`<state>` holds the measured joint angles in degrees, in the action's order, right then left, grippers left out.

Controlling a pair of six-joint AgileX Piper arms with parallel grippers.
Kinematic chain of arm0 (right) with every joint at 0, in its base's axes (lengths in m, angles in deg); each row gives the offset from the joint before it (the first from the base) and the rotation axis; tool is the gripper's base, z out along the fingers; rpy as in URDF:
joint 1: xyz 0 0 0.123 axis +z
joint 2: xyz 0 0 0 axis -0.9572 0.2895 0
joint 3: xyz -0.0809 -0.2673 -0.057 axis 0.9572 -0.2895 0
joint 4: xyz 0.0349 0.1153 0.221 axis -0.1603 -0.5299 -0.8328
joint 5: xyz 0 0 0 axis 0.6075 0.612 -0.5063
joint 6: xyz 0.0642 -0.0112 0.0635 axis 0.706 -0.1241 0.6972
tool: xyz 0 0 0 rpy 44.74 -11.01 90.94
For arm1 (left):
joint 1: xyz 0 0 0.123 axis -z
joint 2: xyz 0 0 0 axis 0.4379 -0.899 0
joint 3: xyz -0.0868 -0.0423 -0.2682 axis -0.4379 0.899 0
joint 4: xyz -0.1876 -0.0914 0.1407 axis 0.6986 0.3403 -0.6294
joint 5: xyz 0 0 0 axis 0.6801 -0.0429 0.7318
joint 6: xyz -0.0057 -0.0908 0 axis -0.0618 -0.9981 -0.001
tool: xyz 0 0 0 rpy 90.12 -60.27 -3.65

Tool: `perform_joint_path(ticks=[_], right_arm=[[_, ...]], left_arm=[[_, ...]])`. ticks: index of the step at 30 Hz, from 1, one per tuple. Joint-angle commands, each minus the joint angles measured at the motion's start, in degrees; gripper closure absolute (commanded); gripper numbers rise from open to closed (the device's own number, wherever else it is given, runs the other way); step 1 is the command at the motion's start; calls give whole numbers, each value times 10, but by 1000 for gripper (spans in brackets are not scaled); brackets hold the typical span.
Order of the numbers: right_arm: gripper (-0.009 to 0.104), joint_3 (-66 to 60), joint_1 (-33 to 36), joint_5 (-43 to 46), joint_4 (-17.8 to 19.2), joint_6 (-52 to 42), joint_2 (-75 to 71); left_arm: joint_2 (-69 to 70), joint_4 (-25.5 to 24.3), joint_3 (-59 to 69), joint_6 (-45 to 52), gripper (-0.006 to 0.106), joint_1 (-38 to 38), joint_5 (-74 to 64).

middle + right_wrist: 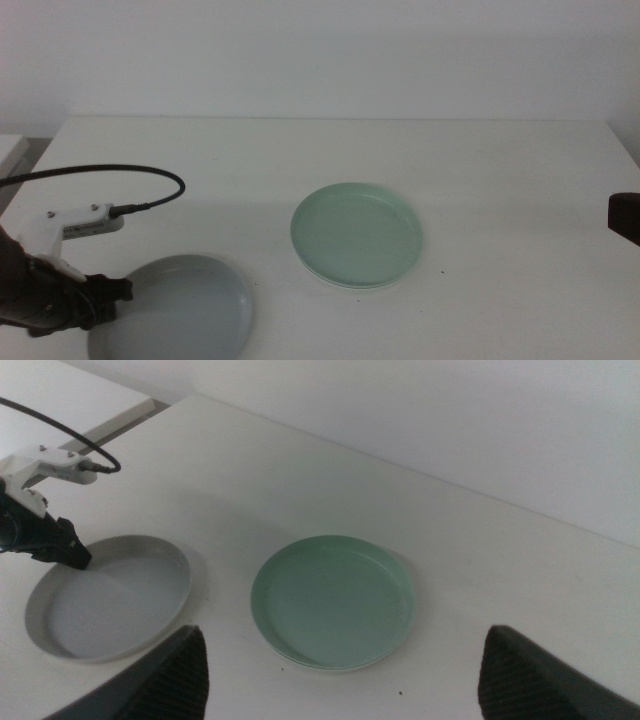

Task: Stack the three bowls on top of each other.

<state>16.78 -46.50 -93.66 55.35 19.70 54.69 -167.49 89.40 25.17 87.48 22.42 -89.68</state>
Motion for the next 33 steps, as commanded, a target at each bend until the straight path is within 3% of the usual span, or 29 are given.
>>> perform_joint_path(ticks=[1, 4, 5, 11, 17, 27, 33], right_arm=[[2, -2, -4, 3, 1, -4, -3], [2, -2, -4, 3, 1, -4, -3], [2, -2, -4, 3, 1, -4, -3], [2, -2, -4, 3, 1, -4, -3], [2, -2, -4, 3, 1, -4, -3], [2, -2, -4, 3, 1, -4, -3], [2, -2, -4, 3, 1, -4, -3]], left_arm=[[-31, 32, 13, -5, 70, 1, -39], [-28, 45, 12, -5, 98, 1, -39], [-24, 45, 11, -5, 102, 1, -44], [71, 13, -70, -63, 102, 1, -175], [103, 0, -246, -107, 102, 23, -286], [-107, 6, -469, -118, 102, 187, -264], [-204, 13, -543, -125, 102, 237, -259]])
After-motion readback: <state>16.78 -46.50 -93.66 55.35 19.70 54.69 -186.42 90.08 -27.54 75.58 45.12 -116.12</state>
